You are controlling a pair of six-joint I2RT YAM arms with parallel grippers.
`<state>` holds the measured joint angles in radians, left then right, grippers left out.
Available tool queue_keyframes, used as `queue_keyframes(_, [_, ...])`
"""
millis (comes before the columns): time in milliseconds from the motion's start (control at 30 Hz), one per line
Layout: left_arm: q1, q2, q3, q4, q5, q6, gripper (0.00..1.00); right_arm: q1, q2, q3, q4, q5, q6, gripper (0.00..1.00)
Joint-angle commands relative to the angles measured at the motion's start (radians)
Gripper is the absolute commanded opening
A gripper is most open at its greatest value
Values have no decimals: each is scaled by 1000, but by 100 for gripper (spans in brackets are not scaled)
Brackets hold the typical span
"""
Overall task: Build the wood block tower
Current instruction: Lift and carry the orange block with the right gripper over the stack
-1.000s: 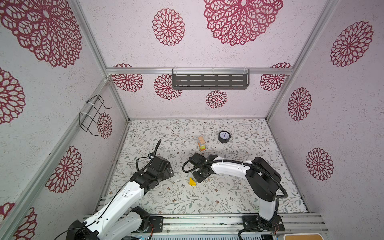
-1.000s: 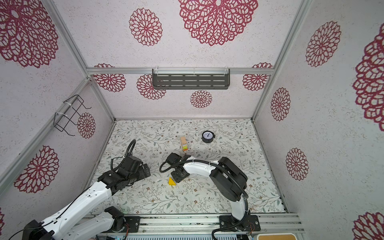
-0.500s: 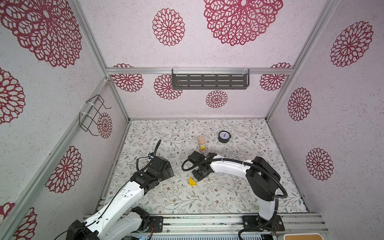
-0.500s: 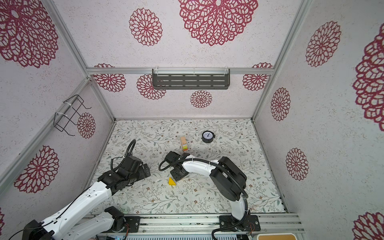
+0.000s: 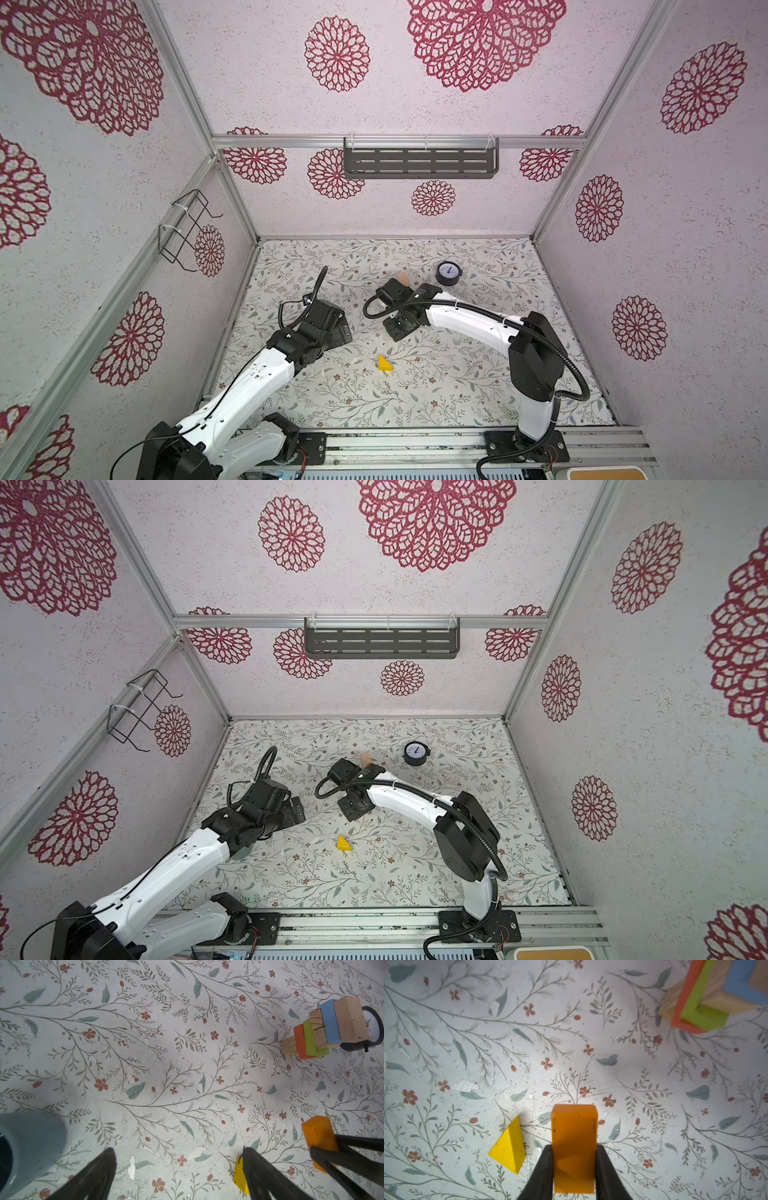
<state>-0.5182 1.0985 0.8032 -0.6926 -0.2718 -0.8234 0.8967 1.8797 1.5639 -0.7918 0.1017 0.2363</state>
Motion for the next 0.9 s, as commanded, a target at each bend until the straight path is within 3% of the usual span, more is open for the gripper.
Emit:
queue_keyframes(0, [7,43,58,35,-8,31,97,-41,-54,65,-72,3,-3,21])
queue_keyframes(367, [17,222,234,87,0,84,97,-160,56,328,-225,-36,4,22])
queue_keyframes(700, [36,303,284,130,29,98,97,-219,231,610,-339,-51,-12,22])
queue_keyframes(867, [46,311,281,136,29,99,97,-241,278,673,-350,-67,-12,22])
